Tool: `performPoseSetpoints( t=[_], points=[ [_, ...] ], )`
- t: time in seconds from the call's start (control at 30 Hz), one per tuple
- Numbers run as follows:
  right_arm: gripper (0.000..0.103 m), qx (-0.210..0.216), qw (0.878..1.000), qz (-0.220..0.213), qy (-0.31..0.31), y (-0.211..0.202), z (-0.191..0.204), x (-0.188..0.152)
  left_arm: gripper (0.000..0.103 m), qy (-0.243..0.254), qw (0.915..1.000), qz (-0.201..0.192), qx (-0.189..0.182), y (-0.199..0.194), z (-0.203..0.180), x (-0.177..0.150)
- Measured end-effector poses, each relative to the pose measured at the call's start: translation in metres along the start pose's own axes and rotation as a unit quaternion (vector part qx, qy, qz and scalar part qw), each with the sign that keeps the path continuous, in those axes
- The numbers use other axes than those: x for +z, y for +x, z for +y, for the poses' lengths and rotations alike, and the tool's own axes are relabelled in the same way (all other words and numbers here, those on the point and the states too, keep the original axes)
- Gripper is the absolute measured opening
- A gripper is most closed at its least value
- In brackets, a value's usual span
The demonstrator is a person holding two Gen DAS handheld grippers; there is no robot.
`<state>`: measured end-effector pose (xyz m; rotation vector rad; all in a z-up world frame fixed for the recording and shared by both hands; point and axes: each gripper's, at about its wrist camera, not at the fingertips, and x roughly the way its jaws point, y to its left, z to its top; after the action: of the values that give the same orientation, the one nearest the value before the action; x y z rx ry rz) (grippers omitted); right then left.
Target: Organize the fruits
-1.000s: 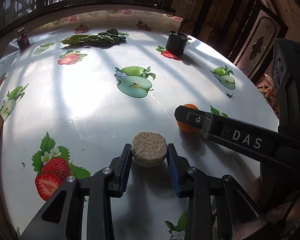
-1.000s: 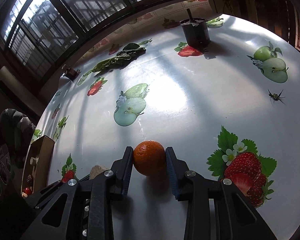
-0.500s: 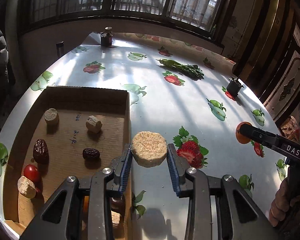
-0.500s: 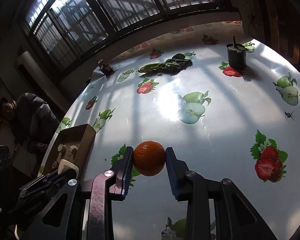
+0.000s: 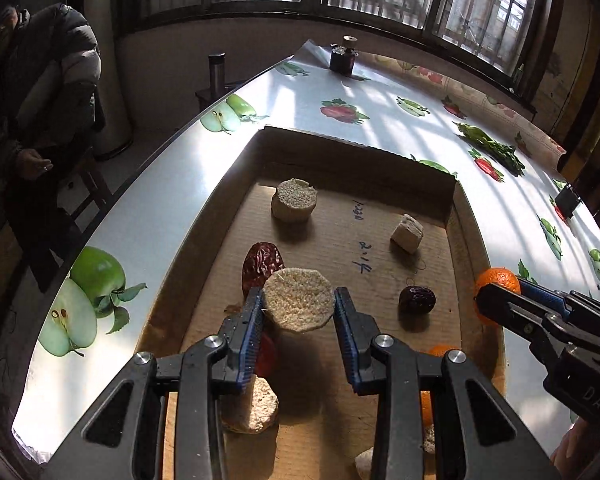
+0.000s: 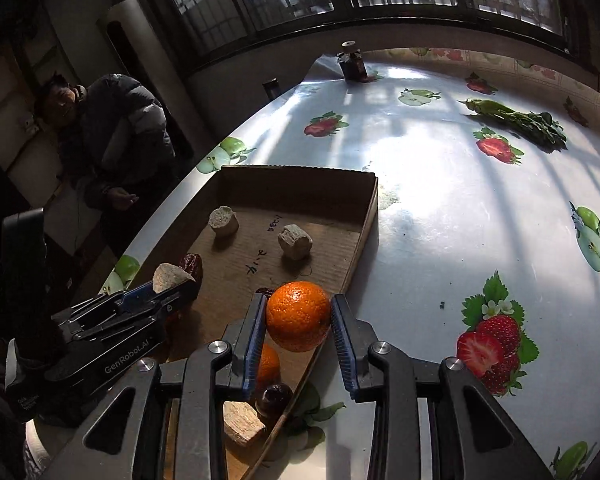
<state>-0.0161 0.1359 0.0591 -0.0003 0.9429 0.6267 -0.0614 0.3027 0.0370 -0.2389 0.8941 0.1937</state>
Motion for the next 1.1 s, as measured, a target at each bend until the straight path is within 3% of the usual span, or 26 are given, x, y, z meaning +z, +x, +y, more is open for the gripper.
performPoseSetpoints(
  t=[0.07,0.2,0.27,0.43,0.67,0.97,1.1],
  points=[
    [0.035,-0.008,1.0,0.007,-0.009,0.011,0.005,-0.002,0.035,-0.007,1.0,-0.001,-0.005,0.001,0.001,0.001],
    [0.036,-0.017,1.0,0.014,-0.014,0.022,0.008,-0.007,0.052,-0.014,0.9998,-0.015,-0.007,-0.005,0.002,0.0],
    [0.037,-0.025,0.999,0.01,-0.022,0.021,0.011,-0.008,0.053,-0.014,0.9997,-0.021,-0.002,-0.008,0.002,0.0],
    [0.053,-0.022,1.0,-0.01,-0.016,0.009,0.011,-0.007,0.058,-0.016,0.999,-0.04,0.005,-0.021,0.0,-0.001],
    [0.059,-0.029,0.999,-0.045,-0.008,-0.021,0.008,-0.013,0.066,-0.006,0.9951,-0.093,0.031,-0.055,-0.011,-0.007],
    [0.062,-0.048,0.996,-0.076,0.008,-0.058,0.004,-0.033,0.075,0.002,0.9853,-0.162,0.055,-0.102,-0.031,-0.019],
    [0.068,-0.058,0.994,-0.092,0.009,-0.076,0.004,-0.045,0.091,-0.007,0.9736,-0.212,0.084,-0.129,-0.037,-0.028]
  ],
)
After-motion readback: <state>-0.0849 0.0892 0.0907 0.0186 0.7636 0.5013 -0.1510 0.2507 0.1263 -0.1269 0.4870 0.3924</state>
